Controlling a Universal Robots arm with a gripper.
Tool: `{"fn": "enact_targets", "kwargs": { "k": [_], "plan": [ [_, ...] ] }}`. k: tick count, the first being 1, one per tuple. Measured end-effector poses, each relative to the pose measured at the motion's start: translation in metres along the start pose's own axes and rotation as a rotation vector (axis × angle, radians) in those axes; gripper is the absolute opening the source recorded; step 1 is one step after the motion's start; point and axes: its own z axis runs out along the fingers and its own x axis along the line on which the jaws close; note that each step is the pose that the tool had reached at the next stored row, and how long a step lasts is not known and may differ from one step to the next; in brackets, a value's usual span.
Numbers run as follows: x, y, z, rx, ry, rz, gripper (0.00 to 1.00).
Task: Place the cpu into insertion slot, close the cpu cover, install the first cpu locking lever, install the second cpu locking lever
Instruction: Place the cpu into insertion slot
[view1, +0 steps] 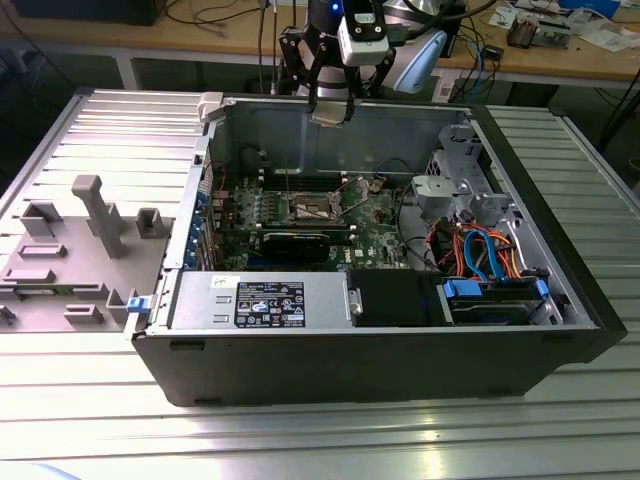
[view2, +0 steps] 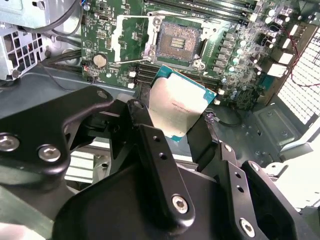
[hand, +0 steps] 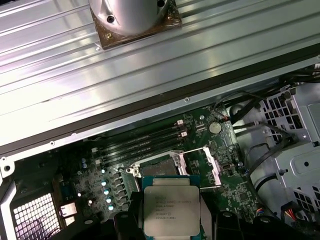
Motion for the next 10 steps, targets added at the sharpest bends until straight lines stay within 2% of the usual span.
{"fn": "enact_targets", "kwargs": {
  "k": [10],
  "plan": [
    [0.0000, 0.0000, 0.0000, -0.0002, -0.0008, 0.008, 0.54]
  ]
}}
